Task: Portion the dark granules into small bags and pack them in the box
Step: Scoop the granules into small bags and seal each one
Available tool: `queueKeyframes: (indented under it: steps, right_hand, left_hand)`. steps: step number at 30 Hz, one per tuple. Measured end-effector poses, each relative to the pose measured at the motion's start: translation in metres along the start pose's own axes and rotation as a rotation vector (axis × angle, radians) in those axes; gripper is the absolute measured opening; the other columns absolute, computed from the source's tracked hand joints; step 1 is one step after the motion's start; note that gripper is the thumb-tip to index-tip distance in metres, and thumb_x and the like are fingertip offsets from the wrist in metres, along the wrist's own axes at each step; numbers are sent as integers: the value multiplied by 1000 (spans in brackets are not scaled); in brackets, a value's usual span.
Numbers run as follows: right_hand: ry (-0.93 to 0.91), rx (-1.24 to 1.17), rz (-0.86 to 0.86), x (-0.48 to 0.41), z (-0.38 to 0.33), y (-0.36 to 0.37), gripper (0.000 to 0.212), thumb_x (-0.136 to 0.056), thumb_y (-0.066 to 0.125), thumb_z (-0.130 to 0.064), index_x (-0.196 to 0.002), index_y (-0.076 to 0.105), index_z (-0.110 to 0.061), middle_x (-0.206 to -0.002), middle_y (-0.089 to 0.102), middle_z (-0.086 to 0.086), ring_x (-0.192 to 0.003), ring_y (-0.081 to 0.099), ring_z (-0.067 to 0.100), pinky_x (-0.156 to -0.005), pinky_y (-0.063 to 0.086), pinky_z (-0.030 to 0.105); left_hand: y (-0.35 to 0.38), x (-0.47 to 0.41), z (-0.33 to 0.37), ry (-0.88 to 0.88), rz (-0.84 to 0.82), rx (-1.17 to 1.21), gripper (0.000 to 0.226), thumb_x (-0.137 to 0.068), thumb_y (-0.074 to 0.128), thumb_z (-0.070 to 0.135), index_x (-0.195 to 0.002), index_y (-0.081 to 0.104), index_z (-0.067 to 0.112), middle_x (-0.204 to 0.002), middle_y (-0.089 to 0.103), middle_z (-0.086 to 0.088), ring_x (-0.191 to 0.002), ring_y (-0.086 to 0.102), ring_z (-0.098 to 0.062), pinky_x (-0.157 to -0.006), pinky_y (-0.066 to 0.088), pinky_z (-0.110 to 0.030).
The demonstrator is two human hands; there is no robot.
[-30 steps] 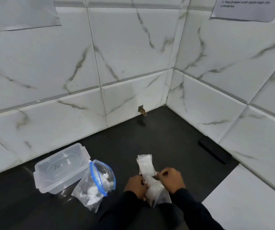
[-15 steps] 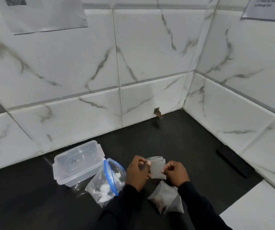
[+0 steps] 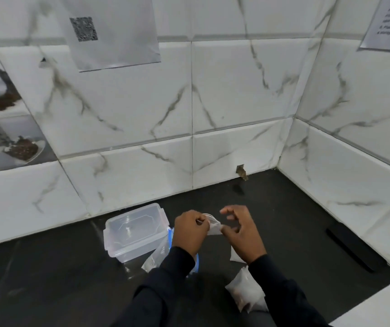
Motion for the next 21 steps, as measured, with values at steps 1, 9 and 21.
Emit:
queueKeyframes:
  steps: [1, 9, 21]
  right_hand:
    - [-94, 30, -23, -5, -17, 3, 34, -79, 66, -10, -101, 63, -36, -119, 50, -11, -108, 52, 3, -76, 52, 23]
    - [-284, 612, -152, -40, -84, 49, 38, -90, 47, -36, -64, 60, -11, -80, 55, 0, -74, 52, 18, -65, 43, 34]
    - [102, 414, -512, -43, -2, 98, 15, -82, 66, -18, -77, 77, -11, -80, 75, 3, -81, 70, 16, -77, 54, 26]
  left_hand:
    - [-6, -1, 3, 19, 9, -25, 16, -78, 61, 16, -76, 77, 16, -76, 71, 4, -72, 64, -8, -65, 51, -22]
    - [-53, -8, 5, 64, 39, -132, 27, -75, 57, 10, -89, 76, 24, -102, 71, 12, -95, 64, -6, -77, 42, -13]
    - [-142, 54, -110, -292, -52, 110, 30, -85, 66, 2, -64, 76, 20, -97, 76, -5, -75, 67, -11, -70, 52, -20]
Point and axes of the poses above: each hand's wrist, its own x-axis away from the middle knuckle, its own y-axis out of the palm, z = x × y, the point moved 6 cm from there along -x, towards the middle knuckle
